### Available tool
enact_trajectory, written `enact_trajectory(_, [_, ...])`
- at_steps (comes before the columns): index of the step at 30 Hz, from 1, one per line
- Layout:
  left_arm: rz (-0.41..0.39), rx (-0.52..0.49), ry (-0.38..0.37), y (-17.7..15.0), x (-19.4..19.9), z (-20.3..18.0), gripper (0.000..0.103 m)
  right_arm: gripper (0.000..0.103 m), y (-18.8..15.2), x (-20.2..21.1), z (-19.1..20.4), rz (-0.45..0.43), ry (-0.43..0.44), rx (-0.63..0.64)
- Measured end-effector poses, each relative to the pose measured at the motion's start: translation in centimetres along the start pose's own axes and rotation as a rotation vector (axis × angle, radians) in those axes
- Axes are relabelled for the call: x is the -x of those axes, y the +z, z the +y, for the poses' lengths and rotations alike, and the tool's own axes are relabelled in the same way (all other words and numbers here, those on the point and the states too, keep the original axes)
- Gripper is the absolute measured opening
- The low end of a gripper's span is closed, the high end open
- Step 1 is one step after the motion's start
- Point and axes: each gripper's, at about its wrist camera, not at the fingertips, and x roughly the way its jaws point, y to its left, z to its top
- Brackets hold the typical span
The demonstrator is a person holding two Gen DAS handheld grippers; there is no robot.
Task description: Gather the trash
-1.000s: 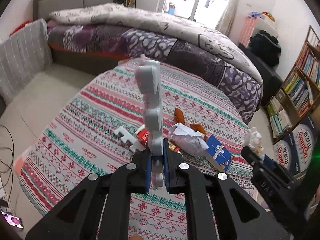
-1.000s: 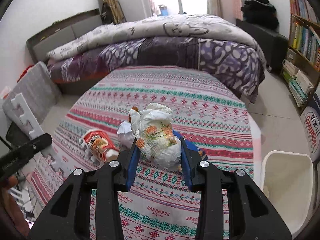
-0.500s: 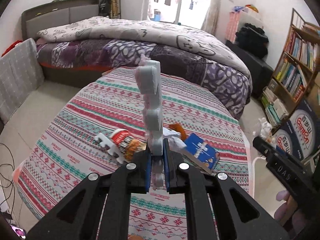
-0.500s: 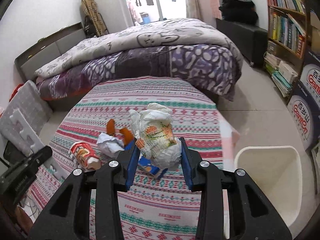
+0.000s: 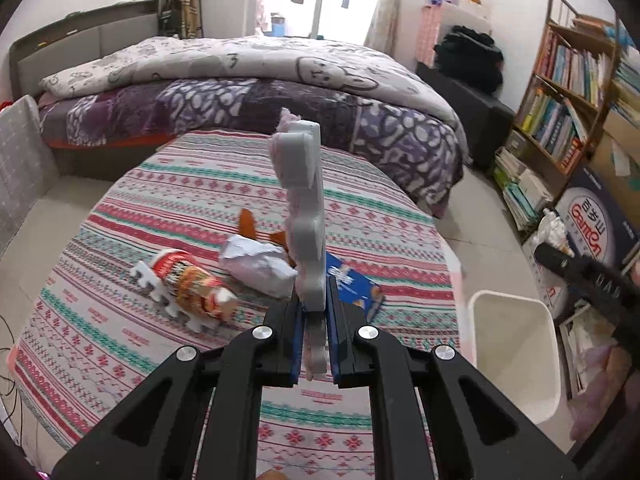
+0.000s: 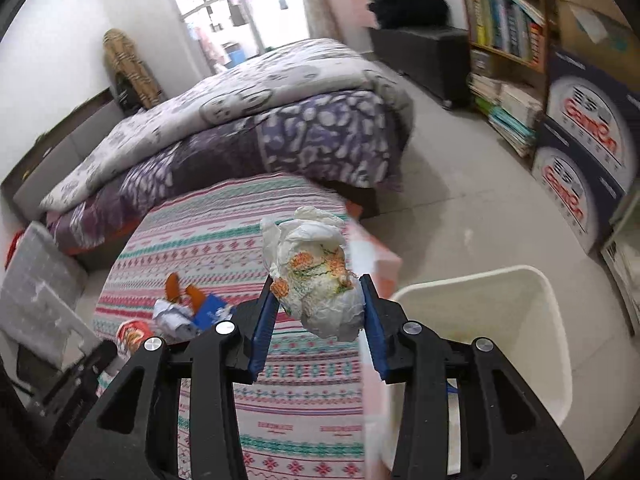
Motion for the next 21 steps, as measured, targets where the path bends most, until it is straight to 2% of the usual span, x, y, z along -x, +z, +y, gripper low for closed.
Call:
enact_trajectory(8, [0.031, -0.042, -0.082, -0.9, -1.0, -3.7, 0.01, 0.045, 1.1, 1.5, -5.5, -0.031, -0.048, -0.121])
enact_trajectory(10, [0.042, -0.048, -0.108, -1.1, -1.3, -4.7, 0.01, 0.059, 1.3, 1.9, -6.5, -0.045, -0.062, -0.144])
enact_trajectory(12, [0.052, -0.058, -0.131, -1.3, -1.6, -5.9, 0.01, 0.067, 1.3, 2.5, -7.8, -0.066, -0.076, -0.175])
enact_trajectory(21, [0.112, -0.093, -0.242, -2.6, -2.8, -10.0, 0.01, 0.08, 1.7, 3.7, -12.1, -0.086, -0.106, -0.279])
